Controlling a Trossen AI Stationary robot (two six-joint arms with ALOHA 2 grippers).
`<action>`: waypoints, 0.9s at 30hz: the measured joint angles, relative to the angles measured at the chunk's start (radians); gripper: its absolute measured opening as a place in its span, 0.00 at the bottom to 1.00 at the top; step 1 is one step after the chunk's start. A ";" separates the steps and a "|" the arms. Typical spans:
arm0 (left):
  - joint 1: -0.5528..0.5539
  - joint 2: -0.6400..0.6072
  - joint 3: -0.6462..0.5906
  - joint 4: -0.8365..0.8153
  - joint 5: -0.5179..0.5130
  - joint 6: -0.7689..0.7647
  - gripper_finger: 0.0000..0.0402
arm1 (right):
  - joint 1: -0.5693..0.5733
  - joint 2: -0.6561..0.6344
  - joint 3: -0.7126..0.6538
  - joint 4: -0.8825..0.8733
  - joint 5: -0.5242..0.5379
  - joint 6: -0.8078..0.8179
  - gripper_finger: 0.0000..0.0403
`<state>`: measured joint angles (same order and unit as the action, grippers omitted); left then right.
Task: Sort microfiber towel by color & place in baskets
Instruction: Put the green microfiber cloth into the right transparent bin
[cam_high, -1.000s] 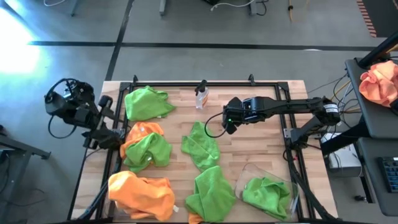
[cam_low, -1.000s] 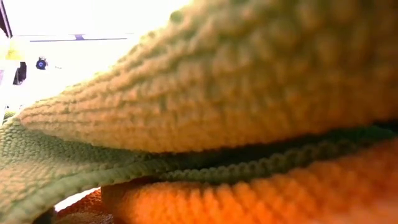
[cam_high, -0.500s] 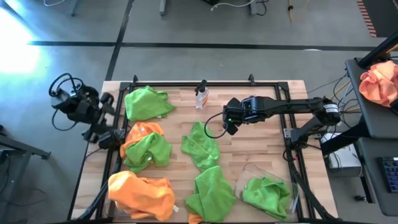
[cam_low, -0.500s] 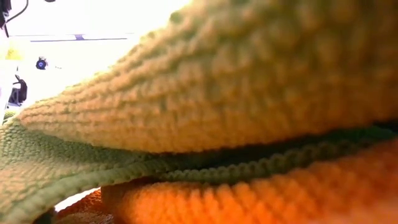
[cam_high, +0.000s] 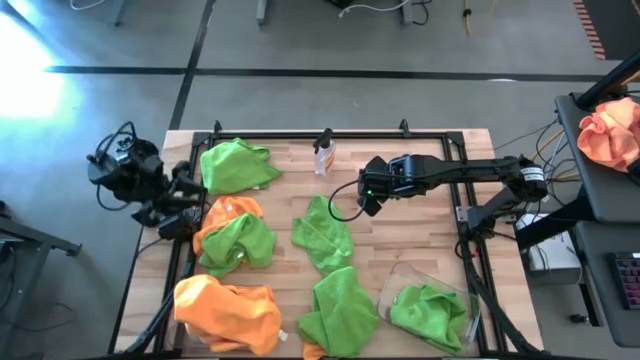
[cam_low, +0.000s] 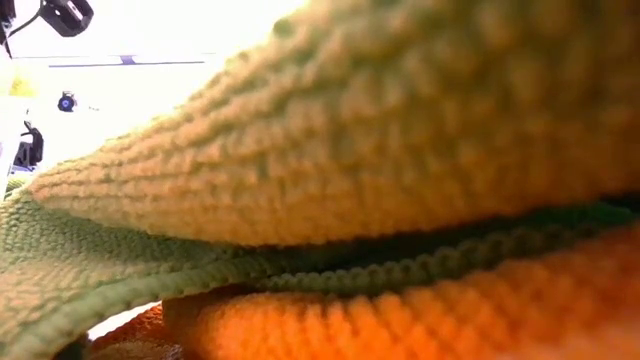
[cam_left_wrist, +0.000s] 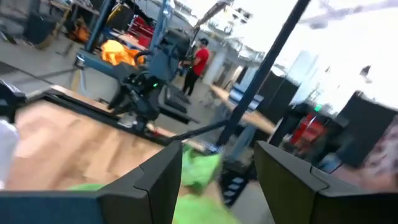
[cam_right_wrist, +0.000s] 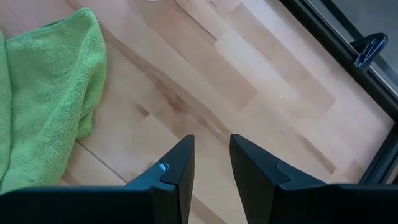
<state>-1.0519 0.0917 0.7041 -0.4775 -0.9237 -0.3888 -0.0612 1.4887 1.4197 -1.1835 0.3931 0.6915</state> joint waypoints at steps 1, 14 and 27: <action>-0.001 0.003 -0.007 -0.016 0.000 0.009 0.46 | 0.000 0.000 0.000 0.000 0.000 0.004 0.24; -0.002 0.080 -0.018 0.198 0.740 0.345 0.46 | 0.000 0.000 0.000 0.019 0.000 0.016 0.21; 0.000 0.058 0.007 0.112 0.523 0.360 0.46 | 0.000 0.000 0.000 0.021 -0.001 0.032 0.21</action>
<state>-1.0516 0.1495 0.7115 -0.3656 -0.4005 -0.0288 -0.0612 1.4887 1.4197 -1.1625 0.3925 0.7231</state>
